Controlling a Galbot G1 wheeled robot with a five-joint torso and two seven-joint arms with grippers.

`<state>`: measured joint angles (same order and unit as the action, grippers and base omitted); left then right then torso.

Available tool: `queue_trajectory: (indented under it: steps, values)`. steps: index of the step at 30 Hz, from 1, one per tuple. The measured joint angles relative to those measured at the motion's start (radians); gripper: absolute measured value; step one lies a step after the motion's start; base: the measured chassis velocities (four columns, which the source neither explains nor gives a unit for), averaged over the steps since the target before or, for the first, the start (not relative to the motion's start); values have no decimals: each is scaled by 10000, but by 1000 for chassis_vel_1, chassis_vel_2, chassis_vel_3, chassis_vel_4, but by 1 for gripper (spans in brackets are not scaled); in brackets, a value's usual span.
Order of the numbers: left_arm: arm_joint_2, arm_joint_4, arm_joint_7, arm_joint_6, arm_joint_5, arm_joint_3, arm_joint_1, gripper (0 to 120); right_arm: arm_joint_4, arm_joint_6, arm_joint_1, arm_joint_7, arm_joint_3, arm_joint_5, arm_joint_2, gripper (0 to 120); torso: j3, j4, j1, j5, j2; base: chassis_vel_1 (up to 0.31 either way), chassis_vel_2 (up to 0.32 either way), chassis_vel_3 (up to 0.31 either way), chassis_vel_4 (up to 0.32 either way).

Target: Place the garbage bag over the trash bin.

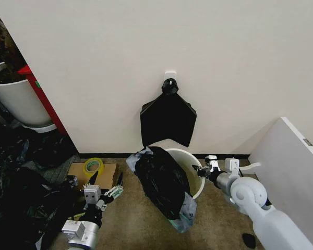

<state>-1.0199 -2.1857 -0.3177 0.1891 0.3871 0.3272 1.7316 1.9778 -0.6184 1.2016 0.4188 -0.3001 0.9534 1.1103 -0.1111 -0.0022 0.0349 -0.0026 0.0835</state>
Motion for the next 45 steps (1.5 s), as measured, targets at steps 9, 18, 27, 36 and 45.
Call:
queue_trajectory:
  steps: [9,18,27,36,45]
  values:
    - [-7,-11,-7,68,4,52,108,100,413,821,711,2137,828,-1417,1664,1,0,0,0,-2,-1,0,0,0,0]
    - [71,9,-13,88,21,57,134,100,-42,1402,1029,2326,1090,-1979,2414,1,-1,-2,0,-1,-2,0,0,0,0]
    - [-36,76,-20,92,-43,-142,88,100,-986,1975,759,1742,1085,-2445,2896,1,0,-2,0,-1,-1,0,0,0,0]
    - [-184,92,-22,221,-111,-142,218,100,-1015,1952,844,1564,1107,-2699,2814,1,0,-1,0,-1,-1,0,0,0,0]
    - [-301,-37,-24,254,-317,-292,307,100,81,1769,1428,1321,921,-3536,2176,32,0,0,0,2,-1,0,0,0,0]
